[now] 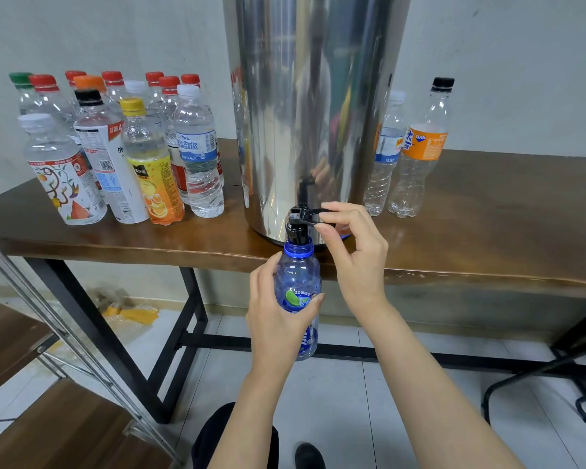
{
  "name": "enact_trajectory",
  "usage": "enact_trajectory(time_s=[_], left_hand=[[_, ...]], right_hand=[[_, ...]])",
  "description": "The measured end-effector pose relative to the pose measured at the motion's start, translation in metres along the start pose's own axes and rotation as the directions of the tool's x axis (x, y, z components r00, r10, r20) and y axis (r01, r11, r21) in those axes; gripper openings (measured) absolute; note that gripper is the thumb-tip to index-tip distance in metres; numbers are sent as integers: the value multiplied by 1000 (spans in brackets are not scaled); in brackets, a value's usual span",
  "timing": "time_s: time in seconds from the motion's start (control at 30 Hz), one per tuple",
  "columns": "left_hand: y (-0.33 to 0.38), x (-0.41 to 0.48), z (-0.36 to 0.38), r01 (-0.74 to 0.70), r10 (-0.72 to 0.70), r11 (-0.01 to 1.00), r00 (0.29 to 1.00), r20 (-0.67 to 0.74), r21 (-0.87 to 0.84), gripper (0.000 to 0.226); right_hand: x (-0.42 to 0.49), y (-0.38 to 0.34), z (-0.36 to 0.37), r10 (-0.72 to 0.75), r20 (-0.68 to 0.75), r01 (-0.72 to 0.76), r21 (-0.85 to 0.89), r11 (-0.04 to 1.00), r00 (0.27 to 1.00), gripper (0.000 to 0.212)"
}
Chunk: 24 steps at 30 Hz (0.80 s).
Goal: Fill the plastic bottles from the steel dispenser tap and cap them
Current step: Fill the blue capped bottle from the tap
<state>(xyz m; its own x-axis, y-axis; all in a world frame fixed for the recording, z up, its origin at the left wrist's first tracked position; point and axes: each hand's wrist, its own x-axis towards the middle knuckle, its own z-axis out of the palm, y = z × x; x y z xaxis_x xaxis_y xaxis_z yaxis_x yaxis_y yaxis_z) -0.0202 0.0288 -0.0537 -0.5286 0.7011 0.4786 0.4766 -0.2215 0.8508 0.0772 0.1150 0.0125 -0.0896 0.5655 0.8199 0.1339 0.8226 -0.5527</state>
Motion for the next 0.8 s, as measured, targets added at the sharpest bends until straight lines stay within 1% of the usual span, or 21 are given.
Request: enact_trajectory(time_s=[0.53, 0.8], left_hand=[[0, 1, 0, 12, -12, 1000, 1000, 6, 19, 80], [0, 1, -1, 12, -12, 1000, 1000, 5, 2, 81]], right_hand=[[0, -2, -2, 18, 17, -18, -2, 1000, 1000, 26], [0, -2, -1, 6, 14, -6, -1, 1000, 1000, 24]])
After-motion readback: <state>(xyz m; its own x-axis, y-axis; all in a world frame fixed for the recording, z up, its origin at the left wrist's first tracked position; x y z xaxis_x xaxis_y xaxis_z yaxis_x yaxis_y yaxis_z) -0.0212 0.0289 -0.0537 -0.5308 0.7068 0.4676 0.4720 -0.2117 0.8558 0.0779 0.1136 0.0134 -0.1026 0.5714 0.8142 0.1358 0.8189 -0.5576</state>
